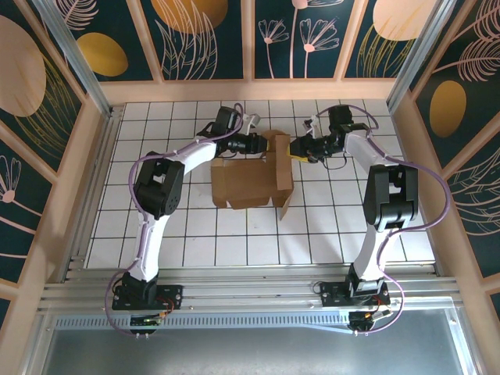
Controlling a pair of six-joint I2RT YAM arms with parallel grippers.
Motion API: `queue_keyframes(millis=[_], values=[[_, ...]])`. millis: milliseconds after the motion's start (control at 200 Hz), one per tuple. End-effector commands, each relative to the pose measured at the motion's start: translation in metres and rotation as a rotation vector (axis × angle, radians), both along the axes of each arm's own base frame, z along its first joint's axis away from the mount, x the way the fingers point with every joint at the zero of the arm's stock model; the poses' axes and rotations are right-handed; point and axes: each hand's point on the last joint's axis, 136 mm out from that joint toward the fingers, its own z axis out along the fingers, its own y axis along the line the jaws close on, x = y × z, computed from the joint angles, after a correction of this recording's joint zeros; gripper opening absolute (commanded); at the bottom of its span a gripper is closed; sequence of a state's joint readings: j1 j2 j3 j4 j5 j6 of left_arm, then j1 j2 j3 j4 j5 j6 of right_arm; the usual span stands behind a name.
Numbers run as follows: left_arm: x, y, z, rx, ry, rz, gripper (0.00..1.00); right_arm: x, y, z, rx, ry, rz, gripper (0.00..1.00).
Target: Fold the paper box
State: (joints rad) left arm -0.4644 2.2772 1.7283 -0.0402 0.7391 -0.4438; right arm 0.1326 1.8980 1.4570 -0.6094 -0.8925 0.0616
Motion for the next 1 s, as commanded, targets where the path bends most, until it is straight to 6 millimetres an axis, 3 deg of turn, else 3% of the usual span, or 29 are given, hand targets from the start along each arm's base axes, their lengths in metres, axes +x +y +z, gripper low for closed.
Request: queue_keyframes(millis=[0,150,390,671,771,851,996], values=[[-0.032,-0.023,0.037,-0.092,-0.001,-0.093,0.31,-0.001,-0.003,-0.02,-0.071,0.02,-0.022,0.41],[-0.023,-0.012,0.03,0.035,-0.091,-0.069,0.4,-0.002,-0.002,-0.019,-0.071,0.017,-0.023,0.41],[-0.003,0.017,0.055,0.22,-0.334,0.015,0.54,-0.003,0.001,-0.02,-0.073,0.024,-0.018,0.41],[-0.003,0.051,0.067,0.342,-0.437,0.112,0.58,-0.003,0.001,-0.021,-0.08,0.028,-0.018,0.42],[-0.017,0.059,0.077,0.3,-0.432,0.157,0.52,-0.003,0.001,-0.022,-0.082,0.03,-0.019,0.42],[-0.03,0.063,0.081,0.211,-0.351,0.219,0.4,-0.002,0.001,-0.021,-0.082,0.029,-0.018,0.42],[-0.045,0.068,0.048,0.083,-0.014,0.388,0.16,-0.003,0.001,-0.022,-0.084,0.03,-0.019,0.42]])
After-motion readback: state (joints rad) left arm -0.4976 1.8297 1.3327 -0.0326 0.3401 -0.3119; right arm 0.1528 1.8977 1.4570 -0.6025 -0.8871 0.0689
